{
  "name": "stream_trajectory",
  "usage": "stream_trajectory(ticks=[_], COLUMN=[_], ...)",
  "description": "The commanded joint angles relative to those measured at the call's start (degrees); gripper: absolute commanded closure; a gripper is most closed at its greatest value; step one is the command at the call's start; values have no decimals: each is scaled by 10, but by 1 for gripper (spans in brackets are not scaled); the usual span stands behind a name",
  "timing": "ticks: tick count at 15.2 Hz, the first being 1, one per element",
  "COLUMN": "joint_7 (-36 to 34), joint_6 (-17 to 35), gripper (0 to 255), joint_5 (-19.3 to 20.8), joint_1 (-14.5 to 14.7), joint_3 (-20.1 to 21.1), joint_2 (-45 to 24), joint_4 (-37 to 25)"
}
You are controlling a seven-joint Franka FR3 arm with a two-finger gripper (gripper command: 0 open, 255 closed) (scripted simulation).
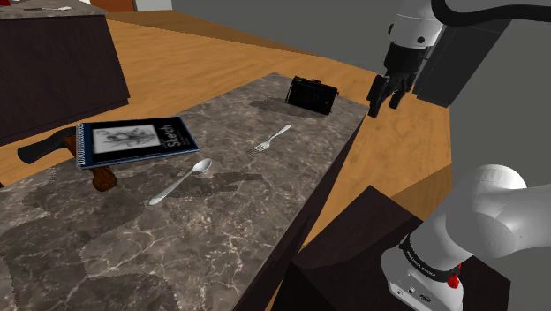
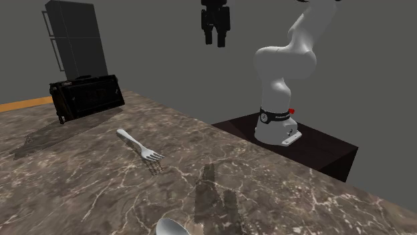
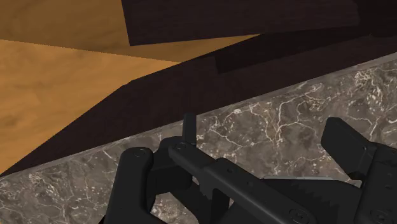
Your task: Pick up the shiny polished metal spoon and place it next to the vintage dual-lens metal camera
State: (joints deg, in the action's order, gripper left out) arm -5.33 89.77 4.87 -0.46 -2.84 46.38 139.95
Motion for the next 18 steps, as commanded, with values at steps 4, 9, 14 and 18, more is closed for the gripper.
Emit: stream_trajectory(ticks=[4, 9, 14, 18], joint_7=[-13, -32, -48, -61], joint_6=[36, 91, 136, 164], gripper=[0, 0, 0, 0], joint_5=[-18, -43, -61, -69], joint_1=[16, 41, 62, 76], joint_3=[17, 46, 73, 93], joint_2=[-52, -143, -240, -318], joint_4=[-10, -39, -84, -131])
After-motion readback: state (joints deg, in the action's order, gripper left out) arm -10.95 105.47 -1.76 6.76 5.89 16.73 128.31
